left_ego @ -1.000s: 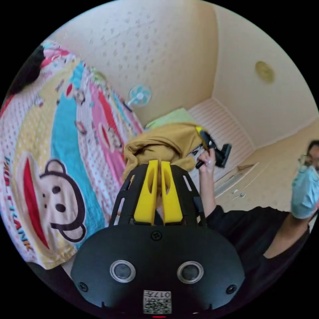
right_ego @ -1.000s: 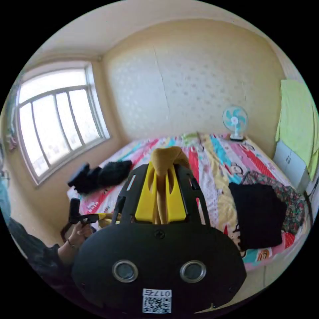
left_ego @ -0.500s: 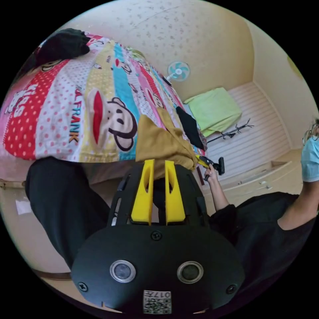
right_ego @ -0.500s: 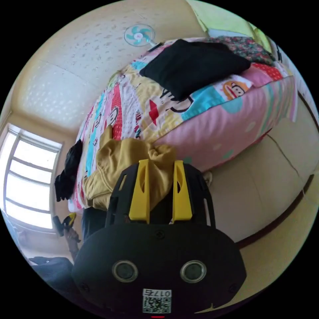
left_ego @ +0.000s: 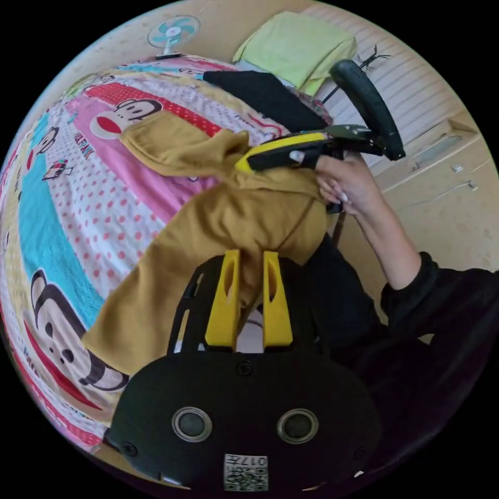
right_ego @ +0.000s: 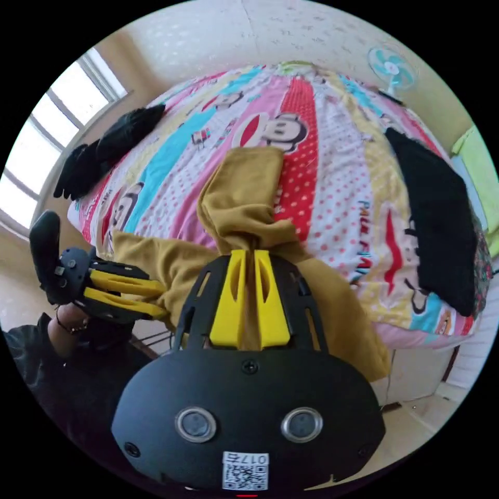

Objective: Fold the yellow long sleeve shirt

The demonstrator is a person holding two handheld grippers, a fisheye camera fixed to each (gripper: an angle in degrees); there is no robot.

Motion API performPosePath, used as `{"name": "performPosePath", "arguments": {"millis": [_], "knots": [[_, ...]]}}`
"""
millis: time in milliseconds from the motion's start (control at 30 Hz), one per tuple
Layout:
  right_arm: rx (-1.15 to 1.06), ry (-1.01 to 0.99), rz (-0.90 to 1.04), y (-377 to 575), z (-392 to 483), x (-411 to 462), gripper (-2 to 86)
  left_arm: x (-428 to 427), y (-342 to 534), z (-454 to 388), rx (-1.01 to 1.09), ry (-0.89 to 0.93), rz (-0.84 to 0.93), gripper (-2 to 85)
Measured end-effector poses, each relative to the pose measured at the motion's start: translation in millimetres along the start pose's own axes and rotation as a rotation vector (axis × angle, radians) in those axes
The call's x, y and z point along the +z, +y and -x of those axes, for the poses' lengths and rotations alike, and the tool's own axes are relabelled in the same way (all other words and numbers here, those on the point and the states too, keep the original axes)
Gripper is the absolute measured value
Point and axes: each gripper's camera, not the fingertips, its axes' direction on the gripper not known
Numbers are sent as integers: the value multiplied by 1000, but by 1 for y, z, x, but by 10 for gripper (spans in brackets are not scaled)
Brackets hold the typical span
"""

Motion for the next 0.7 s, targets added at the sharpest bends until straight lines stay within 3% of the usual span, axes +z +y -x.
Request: {"name": "performPosePath", "arguments": {"millis": [167, 233, 267, 367, 500, 600, 700], "knots": [[489, 179, -591, 118, -111, -139, 40, -120, 65, 55, -255, 100, -491, 17], [685, 260, -620, 167, -153, -148, 43, -167, 122, 91, -458, 21, -743, 26], [790, 246, -531, 190, -183, -139, 48, -173, 135, 100, -520, -16, -778, 30], [949, 62, -280, 242, -230, -86, 84, -171, 184, 140, -824, -111, -733, 78], [922, 31, -347, 286, -202, -77, 97, -148, 208, 109, -913, -312, -656, 120], [769, 86, -466, 283, -165, -96, 114, -134, 187, 52, -796, -470, -606, 128], [413, -4, -435, 239, -135, -95, 133, -103, 127, 10, -423, -300, -496, 124]]}}
